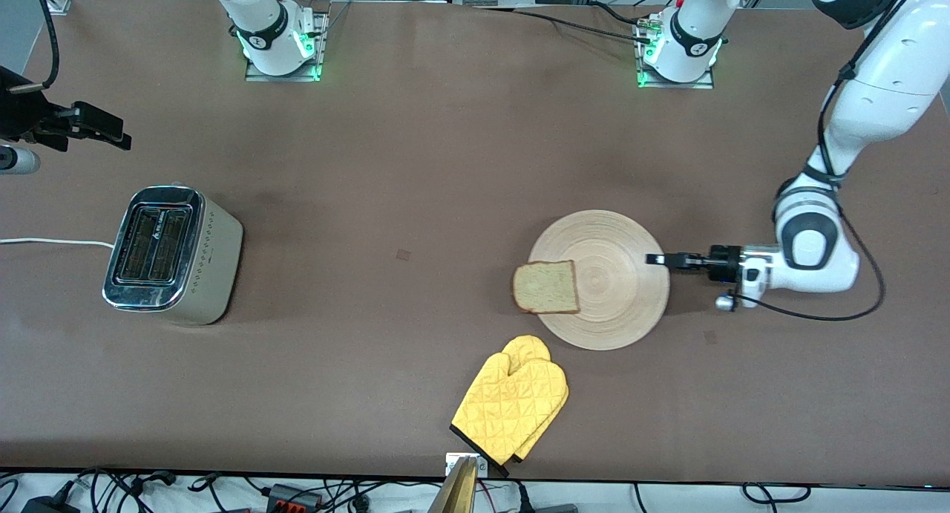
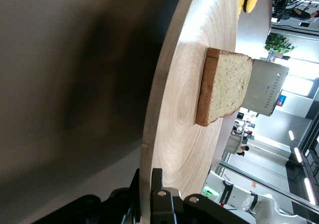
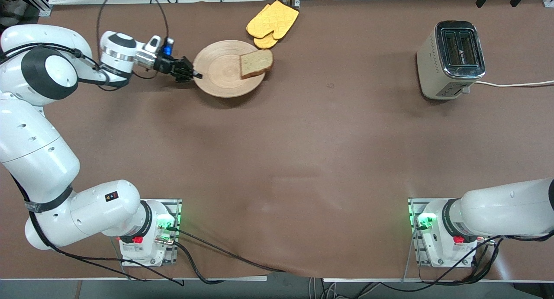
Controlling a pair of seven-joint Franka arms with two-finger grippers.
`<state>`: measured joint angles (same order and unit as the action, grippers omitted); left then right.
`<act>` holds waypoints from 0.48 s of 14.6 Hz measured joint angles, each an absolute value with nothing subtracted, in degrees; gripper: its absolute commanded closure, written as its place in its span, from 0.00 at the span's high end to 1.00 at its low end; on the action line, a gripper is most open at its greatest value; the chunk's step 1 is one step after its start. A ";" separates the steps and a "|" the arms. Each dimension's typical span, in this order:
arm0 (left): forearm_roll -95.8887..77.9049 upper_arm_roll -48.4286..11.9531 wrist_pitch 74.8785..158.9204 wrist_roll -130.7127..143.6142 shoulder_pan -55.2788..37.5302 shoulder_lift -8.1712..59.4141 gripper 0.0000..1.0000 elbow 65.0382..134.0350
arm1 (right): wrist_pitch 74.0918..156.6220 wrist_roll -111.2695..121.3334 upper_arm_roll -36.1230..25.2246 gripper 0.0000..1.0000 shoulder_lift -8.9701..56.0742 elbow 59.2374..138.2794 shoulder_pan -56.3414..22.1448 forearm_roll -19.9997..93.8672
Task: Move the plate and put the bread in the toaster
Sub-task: 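Slide the wooden plate with the left gripper toward the toaster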
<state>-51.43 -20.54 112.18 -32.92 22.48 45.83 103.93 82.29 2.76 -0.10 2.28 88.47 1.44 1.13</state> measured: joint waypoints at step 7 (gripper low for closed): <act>-64.72 -26.44 127.40 -32.96 8.83 45.57 0.01 106.26 | 82.16 2.73 0.41 1.00 2.77 88.41 1.34 3.30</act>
